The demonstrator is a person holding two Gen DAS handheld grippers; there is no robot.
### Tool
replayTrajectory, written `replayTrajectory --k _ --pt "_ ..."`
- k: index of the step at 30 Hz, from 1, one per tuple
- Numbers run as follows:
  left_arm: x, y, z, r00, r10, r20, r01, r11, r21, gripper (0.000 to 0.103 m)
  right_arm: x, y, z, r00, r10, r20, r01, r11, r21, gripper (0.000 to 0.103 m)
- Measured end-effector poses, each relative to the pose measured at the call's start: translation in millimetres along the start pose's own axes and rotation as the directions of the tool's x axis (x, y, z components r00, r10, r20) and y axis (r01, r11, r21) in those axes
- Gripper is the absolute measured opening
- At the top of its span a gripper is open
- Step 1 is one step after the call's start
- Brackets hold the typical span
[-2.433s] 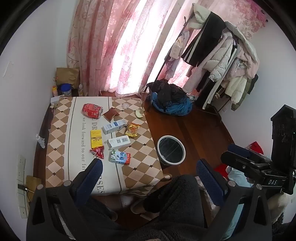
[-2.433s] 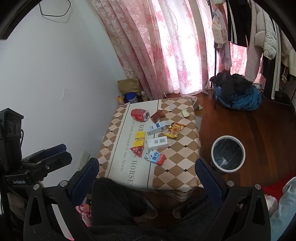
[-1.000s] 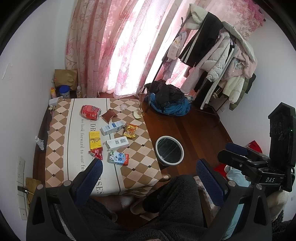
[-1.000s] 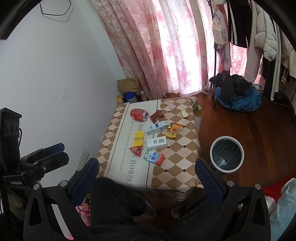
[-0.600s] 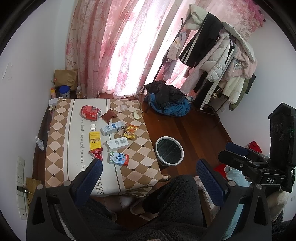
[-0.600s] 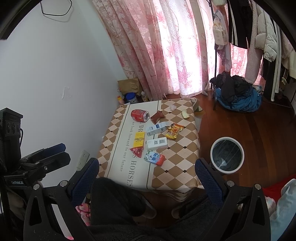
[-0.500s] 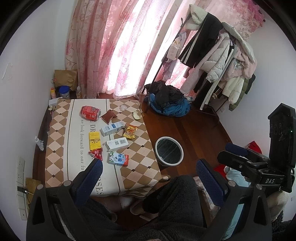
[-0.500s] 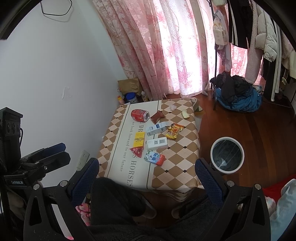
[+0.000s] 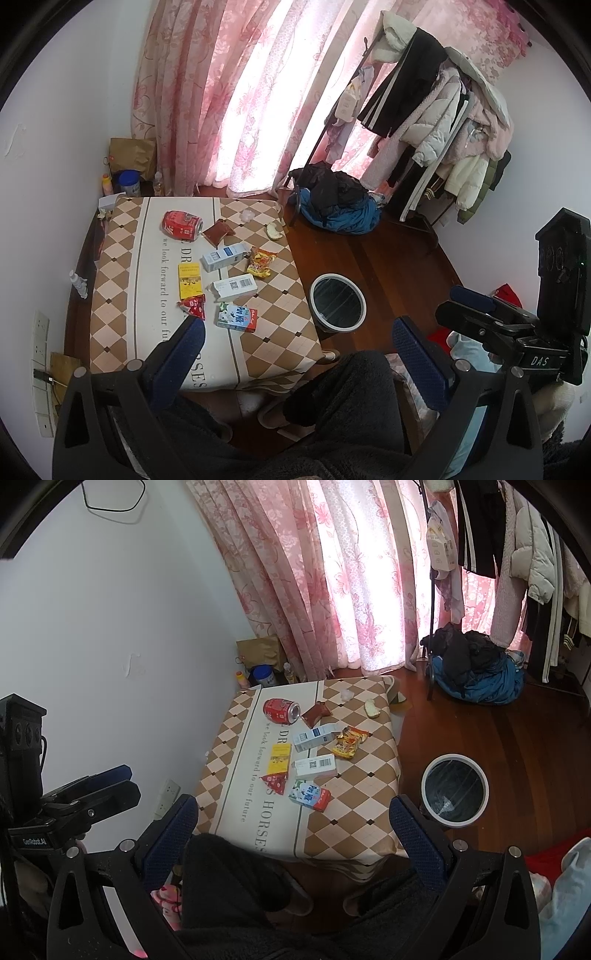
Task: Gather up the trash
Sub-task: 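Grasp the red snack wrapper with the left tool while the right tool grasps a white box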
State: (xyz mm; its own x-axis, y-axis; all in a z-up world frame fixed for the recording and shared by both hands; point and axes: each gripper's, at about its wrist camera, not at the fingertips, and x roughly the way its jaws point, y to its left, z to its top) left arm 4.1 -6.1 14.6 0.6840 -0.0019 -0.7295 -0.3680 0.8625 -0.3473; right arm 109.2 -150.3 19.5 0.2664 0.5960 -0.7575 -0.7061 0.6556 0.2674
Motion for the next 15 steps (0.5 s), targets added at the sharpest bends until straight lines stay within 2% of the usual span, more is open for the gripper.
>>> replayTrajectory --k 6,8,10,12,15 --pt "5.7 3.1 3.1 1.000 0.022 0.006 -0.022 1.000 -0.003 0.103 -1.0 2.9 2.4 1.000 0.012 0.011 -0.012 1.000 0.016 0.103" --pt "23.8 12.6 3.6 0.993 0.114 -0.001 -0.114 0.993 -0.023 0.103 6.6 -3.1 1.8 1.000 0.023 0.012 -0.024 0.998 0.057 0.103" --pt "48.7 27.3 2.0 0.980 0.197 -0.020 -0.197 0.979 -0.043 0.103 24.9 -16.0 0.0 1.000 0.028 -0.006 -0.027 0.992 0.123 0.103" --pt "82.3 48.6 -1.5 0.958 0.280 -0.068 -0.285 0.956 -0.067 0.103 47.1 -29.8 -4.8 0.999 0.025 -0.032 -0.019 0.983 0.183 0.103" --pt "130.3 81.7 -11.5 0.921 0.361 -0.148 -0.377 0.920 -0.102 0.103 93.9 -56.2 -12.0 0.996 -0.007 -0.089 0.030 0.964 0.264 0.103"
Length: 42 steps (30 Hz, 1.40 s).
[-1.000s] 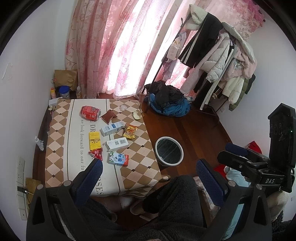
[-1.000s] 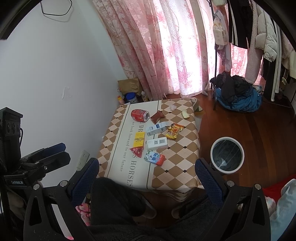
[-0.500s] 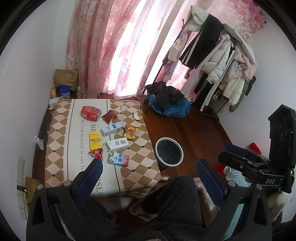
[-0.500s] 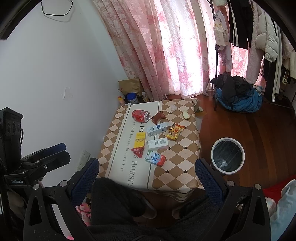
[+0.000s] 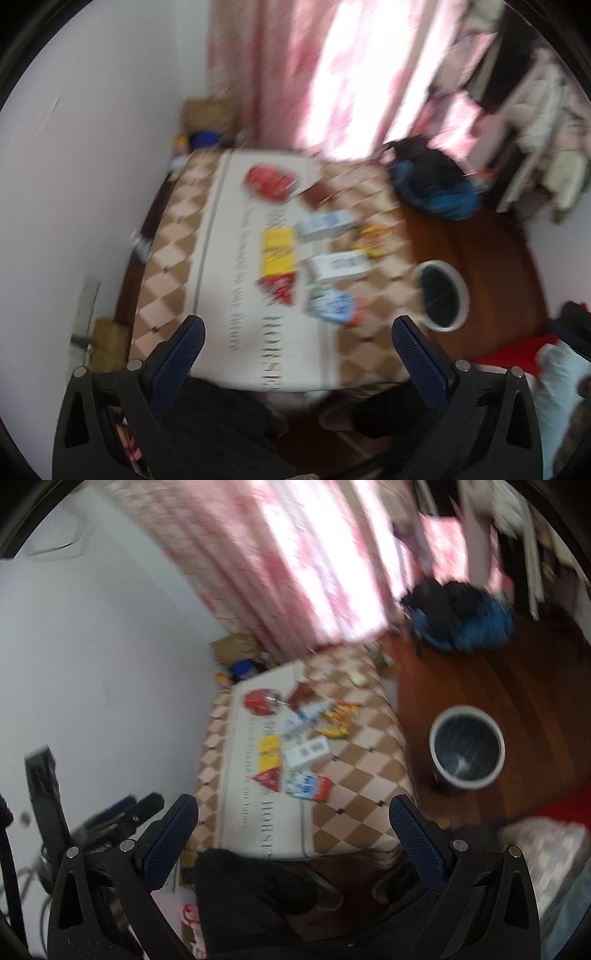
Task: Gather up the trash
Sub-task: 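Grasp the red snack wrapper with the left tool while the right tool grasps a white box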
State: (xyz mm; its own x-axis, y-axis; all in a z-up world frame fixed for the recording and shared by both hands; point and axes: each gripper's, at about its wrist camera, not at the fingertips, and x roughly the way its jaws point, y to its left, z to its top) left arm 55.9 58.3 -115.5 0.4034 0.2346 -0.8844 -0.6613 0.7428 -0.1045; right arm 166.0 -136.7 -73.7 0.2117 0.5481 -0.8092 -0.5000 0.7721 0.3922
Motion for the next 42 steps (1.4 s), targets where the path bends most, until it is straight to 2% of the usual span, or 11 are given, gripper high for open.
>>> replayTrajectory --k 5,11,15,22,25,27,29,33,36,40,42 --pt "89.5 31.3 -7.3 0.987 0.099 -0.125 -0.105 0.994 -0.044 0.103 105.3 -23.9 14.7 0.986 -0.064 -0.153 0.066 0.998 0.008 0.103" --pt "170.9 58.5 -7.2 0.956 0.206 -0.206 -0.226 0.971 -0.074 0.103 248.9 11.2 39.6 0.926 -0.204 -0.317 0.097 0.941 -0.323 0.103" --pt "204.1 69.1 -11.7 0.941 0.213 -0.265 -0.247 0.964 -0.102 0.103 329.6 45.1 46.7 0.859 -0.353 -0.372 0.078 0.806 -0.587 0.101" --pt "239.0 78.4 -20.6 0.924 0.206 -0.321 -0.251 0.963 -0.103 0.103 405.6 79.7 29.1 0.757 -0.573 -0.313 -0.036 0.443 -0.896 0.091" --pt "245.9 82.9 -24.7 0.921 0.195 -0.338 -0.243 0.964 -0.106 0.103 423.4 82.5 23.9 0.740 -0.587 -0.330 -0.085 0.405 -0.910 0.087" --pt "246.9 86.3 -26.6 0.923 0.187 -0.337 -0.235 0.966 -0.109 0.103 435.7 84.7 21.1 0.735 -0.574 -0.362 -0.115 0.422 -0.899 0.072" --pt "246.4 89.0 -27.0 0.923 0.181 -0.341 -0.229 0.968 -0.107 0.103 439.0 83.5 23.1 0.741 -0.539 -0.401 -0.119 0.482 -0.868 0.065" --pt "231.2 91.5 -23.7 0.944 0.110 -0.310 -0.161 0.976 -0.145 0.103 432.8 64.5 39.9 0.759 -0.456 -0.465 -0.034 0.685 -0.728 0.060" --pt "214.0 89.7 -16.7 0.968 -0.024 -0.249 -0.033 0.974 -0.224 0.103 417.0 38.2 48.3 0.789 -0.373 -0.489 0.047 0.829 -0.557 0.060" --pt "207.2 65.8 -3.2 0.968 -0.161 -0.190 0.109 0.960 -0.256 0.101 393.9 3.8 38.5 0.833 -0.275 -0.481 0.089 0.923 -0.375 0.060" --pt "213.5 46.5 5.1 0.971 -0.159 -0.181 0.115 0.966 -0.231 0.085 390.0 -5.2 37.3 0.844 -0.255 -0.471 0.099 0.938 -0.332 0.059"
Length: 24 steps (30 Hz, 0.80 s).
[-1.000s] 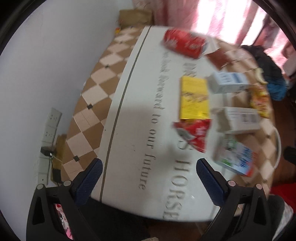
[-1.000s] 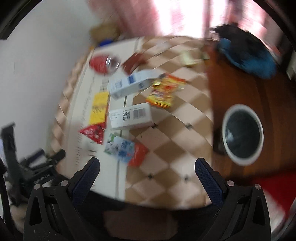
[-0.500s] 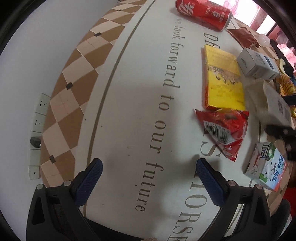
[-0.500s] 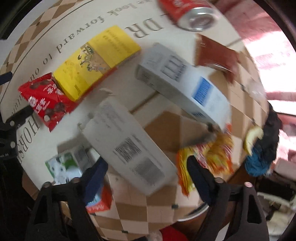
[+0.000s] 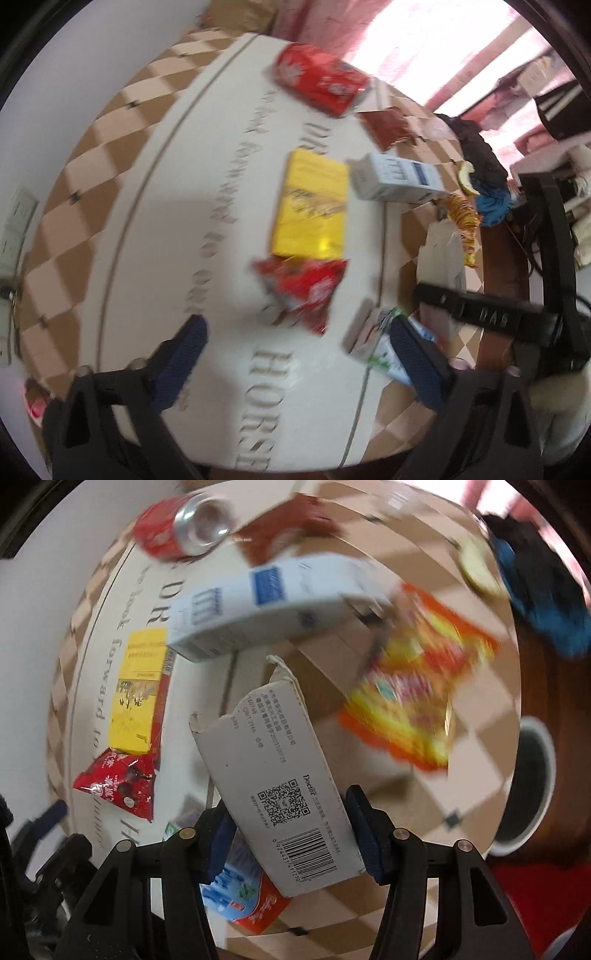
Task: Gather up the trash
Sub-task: 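Grasp the red snack wrapper with the left tool while the right tool grasps a white box, then carry both items over the white bin and open both tools to drop them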
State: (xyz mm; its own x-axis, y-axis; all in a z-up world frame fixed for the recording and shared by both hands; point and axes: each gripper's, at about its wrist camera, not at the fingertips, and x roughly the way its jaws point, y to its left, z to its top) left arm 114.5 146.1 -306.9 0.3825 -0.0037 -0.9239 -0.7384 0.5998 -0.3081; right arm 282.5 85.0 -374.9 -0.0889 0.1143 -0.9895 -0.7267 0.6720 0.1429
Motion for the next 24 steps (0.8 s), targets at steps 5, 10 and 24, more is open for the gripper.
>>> replayTrajectory --k 5,10,24 --pt "29.3 -11.9 15.7 0.999 0.032 -0.024 -0.032 0.999 0.011 0.039 -13.2 -20.9 -10.4 0.999 -0.030 0.033 0.028 0.998 0.058 0.059" --pt "23.0 -14.9 19.5 0.994 0.103 0.037 -0.105 0.992 0.068 0.006 -24.0 -29.5 -26.2 0.994 -0.059 0.089 0.056 0.998 0.034 0.058" --pt "-49.8 -24.8 0.4 0.919 0.285 0.272 -0.332 0.932 0.145 0.003 -91.5 -33.0 -56.5 0.959 -0.019 0.282 -0.005 0.997 0.083 0.058"
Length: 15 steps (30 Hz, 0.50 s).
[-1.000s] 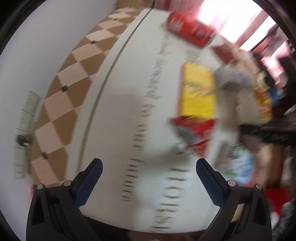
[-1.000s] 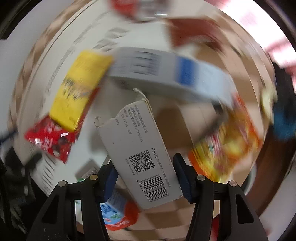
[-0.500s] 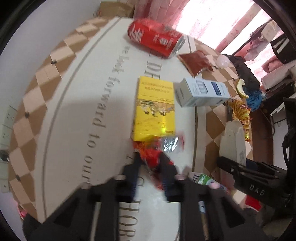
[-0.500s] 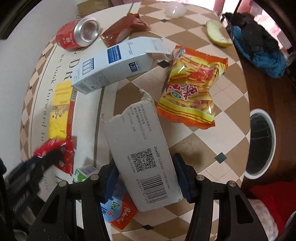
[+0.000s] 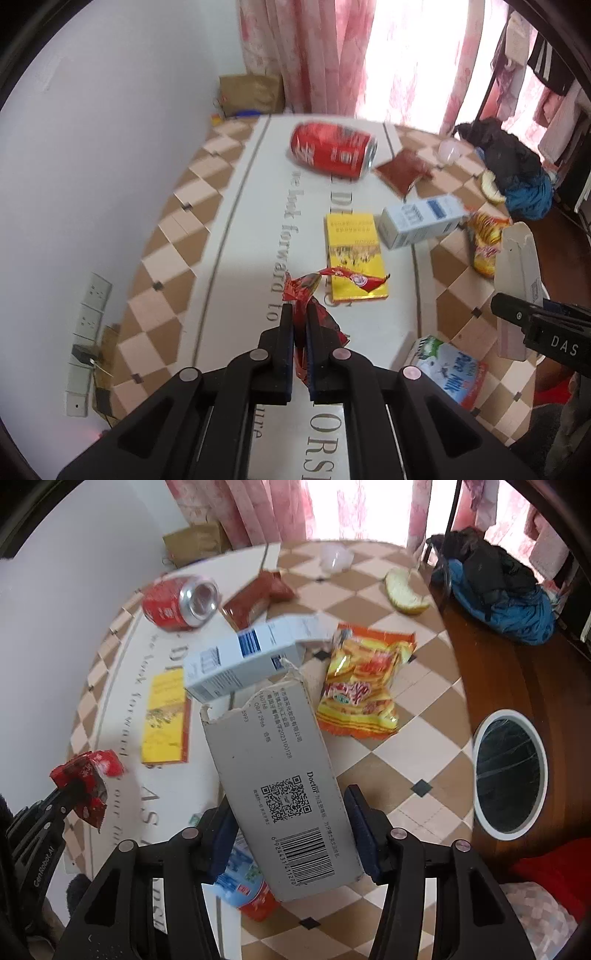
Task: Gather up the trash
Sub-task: 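Carry both items over the white bin and open both tools to drop them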
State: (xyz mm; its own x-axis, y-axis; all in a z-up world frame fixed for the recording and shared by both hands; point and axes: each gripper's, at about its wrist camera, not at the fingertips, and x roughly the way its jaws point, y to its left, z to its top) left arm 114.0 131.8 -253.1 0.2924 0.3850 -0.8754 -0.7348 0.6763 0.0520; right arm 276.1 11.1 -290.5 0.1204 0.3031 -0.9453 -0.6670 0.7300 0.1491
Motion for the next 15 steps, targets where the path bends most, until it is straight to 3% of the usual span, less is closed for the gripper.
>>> replayTrajectory --k 8,15 --pt "-69.2 -29.3 17.4 0.990 -0.049 0.132 0.046 0.999 0.025 0.003 -58.9 -7.4 -5.9 0.992 0.033 0.124 -0.039 0.998 0.041 0.057" --pt "-98.7 -115.8 42.0 0.970 -0.171 0.174 0.146 0.978 0.148 0.003 -126.0 -88.9 -6.2 0.970 0.033 0.239 -0.080 0.979 0.190 0.057"
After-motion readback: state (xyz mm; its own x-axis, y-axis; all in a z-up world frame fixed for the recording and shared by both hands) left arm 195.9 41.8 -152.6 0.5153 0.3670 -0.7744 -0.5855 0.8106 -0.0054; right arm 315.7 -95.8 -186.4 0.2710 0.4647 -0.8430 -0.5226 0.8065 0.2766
